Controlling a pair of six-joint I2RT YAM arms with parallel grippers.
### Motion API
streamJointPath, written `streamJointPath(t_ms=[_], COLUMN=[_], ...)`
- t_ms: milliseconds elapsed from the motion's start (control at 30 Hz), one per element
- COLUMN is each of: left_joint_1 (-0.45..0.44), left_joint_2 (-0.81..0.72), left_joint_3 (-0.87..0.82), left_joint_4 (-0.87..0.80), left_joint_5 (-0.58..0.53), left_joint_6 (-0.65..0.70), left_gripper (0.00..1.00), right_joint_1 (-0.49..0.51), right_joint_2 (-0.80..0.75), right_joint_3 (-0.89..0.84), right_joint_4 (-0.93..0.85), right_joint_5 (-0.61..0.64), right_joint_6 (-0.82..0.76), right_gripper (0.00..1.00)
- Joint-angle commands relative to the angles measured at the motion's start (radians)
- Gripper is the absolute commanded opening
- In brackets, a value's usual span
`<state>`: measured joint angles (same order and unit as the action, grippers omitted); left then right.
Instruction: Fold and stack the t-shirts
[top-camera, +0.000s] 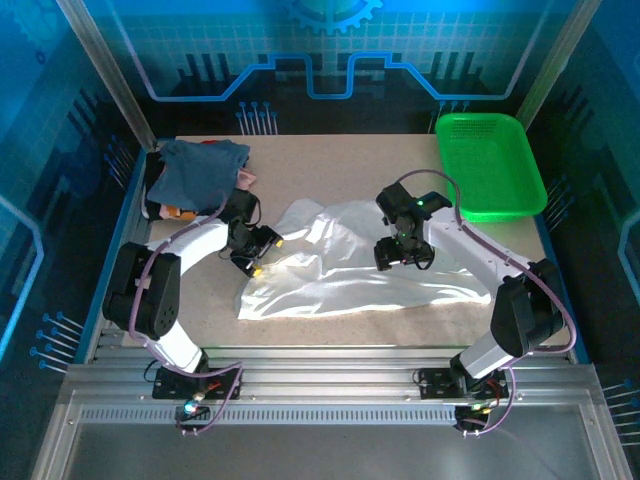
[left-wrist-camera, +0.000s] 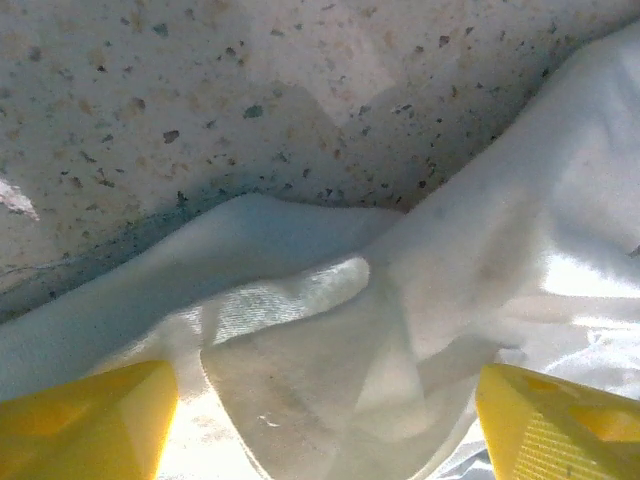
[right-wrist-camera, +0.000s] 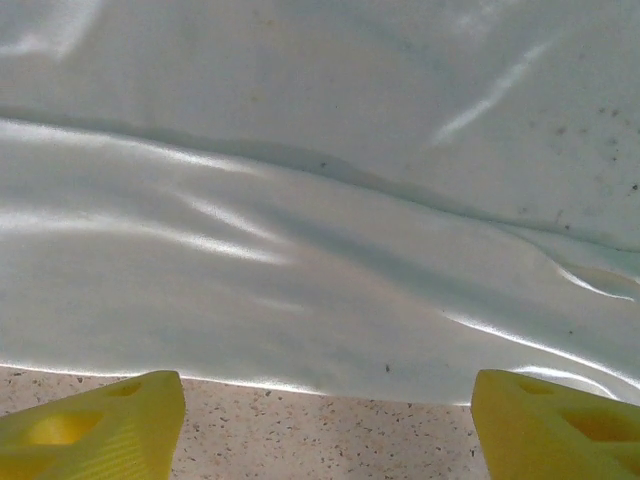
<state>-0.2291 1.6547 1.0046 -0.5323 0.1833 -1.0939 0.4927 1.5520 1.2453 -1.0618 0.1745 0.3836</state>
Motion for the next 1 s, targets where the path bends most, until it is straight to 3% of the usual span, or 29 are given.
streamJointPath(t_ms=[0, 233, 567, 967], left_joint_1=[0.005, 0.005, 0.005, 0.004], left_joint_2=[-0.002, -0.017, 0.005, 0.035], left_joint_3=[-0.021, -0.026, 0.003, 0.078], left_joint_4=[-0.002, 0.012, 0.026, 0.019], left_joint_5=[-0.006, -0.023, -0.041, -0.05], left_joint_6=[-0.013, -0.019, -0.014, 0.002], left_gripper=[0.77, 0.64, 0.31, 0.19], right_joint_1=[0.014, 0.012, 0.014, 0.014], right_joint_2=[-0.016, -0.003, 0.0, 0.0], right_joint_3=[-0.013, -0.021, -0.041, -0.056], right_joint_4=[-0.016, -0.006, 0.003, 0.01], right_joint_5=[-0.01, -0.013, -0.005, 0.001], right_joint_6=[0.001, 0.007, 0.013, 0.01], right_gripper=[0.76, 0.75, 0.74, 0.74])
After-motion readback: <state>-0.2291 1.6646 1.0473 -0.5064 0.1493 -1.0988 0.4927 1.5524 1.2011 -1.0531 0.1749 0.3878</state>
